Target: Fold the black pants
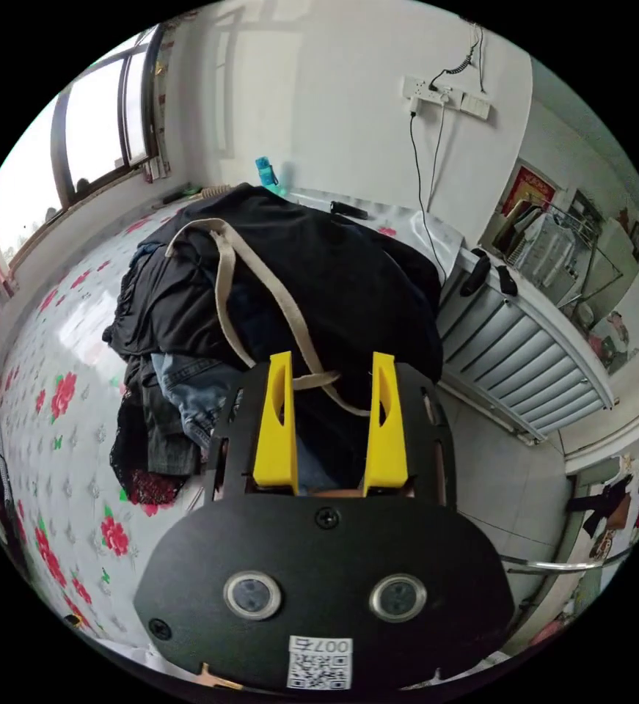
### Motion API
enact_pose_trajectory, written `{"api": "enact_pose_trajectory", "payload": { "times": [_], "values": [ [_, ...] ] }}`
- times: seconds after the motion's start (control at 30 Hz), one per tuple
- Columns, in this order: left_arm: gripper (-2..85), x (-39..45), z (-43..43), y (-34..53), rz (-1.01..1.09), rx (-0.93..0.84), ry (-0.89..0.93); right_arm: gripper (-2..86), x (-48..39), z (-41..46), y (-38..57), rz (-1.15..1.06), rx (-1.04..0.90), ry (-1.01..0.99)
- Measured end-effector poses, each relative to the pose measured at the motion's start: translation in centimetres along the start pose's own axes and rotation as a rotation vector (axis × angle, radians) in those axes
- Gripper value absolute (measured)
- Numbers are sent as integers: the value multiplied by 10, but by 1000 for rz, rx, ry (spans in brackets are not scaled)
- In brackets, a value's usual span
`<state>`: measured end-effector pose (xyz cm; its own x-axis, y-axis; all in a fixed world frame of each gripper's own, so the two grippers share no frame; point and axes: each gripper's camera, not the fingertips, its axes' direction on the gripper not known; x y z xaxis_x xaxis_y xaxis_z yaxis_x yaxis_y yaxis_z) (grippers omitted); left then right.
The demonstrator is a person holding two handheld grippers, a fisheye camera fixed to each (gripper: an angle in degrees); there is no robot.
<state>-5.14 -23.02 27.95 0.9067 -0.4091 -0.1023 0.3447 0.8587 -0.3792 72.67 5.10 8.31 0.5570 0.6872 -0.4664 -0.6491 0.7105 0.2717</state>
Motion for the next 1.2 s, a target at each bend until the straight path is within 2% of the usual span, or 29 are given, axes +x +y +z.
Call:
{"api": "enact_pose_trajectory", "payload": {
  "times": [0.1, 0.13, 0.27, 0.4, 0.47, 0.6, 0.67, 0.73, 0.9, 1.03, 1.1, 1.17, 1.2],
  "values": [
    [-10, 8, -4, 6, 54, -17, -50, 97, 8, 30, -26, 1, -73, -26],
    [-10, 7, -6, 8, 57, -20, -40, 92, 9, 47, -32, -8, -152, -47],
    [-10, 1, -7, 16, 69, -22, 20, 47, 31, 57, -42, 49, -201, -156],
    [-10, -9, -7, 24, 124, -20, 87, 10, 36, 34, -31, 1, -127, -173],
    [-10, -15, -8, 26, 161, -22, 99, 2, 33, 12, -12, -43, -74, -322],
    [-10, -27, -17, 29, 270, 13, 147, -1, 10, -27, 26, -146, 4, -495],
    [-9, -34, -25, 33, 311, 50, 198, -2, -19, -50, 49, -181, 28, -624],
    [-9, -46, -38, 41, 354, 102, 280, -2, -51, -66, 66, -234, 38, -671],
    [2, -82, -71, 73, 460, 240, 386, -2, -160, -103, 124, -513, -45, -798],
    [73, -132, -94, 112, 519, 341, 440, -2, -266, -142, 216, -783, -194, -1005],
    [92, -159, -102, 128, 515, 377, 463, -2, -308, -163, 258, -926, -275, -1155],
    [99, -190, -109, 143, 487, 419, 466, 0, -360, -192, 314, -1065, -434, -1400],
    [96, -212, -114, 152, 455, 448, 445, 0, -371, -201, 328, -1102, -463, -1446]
  ]
}}
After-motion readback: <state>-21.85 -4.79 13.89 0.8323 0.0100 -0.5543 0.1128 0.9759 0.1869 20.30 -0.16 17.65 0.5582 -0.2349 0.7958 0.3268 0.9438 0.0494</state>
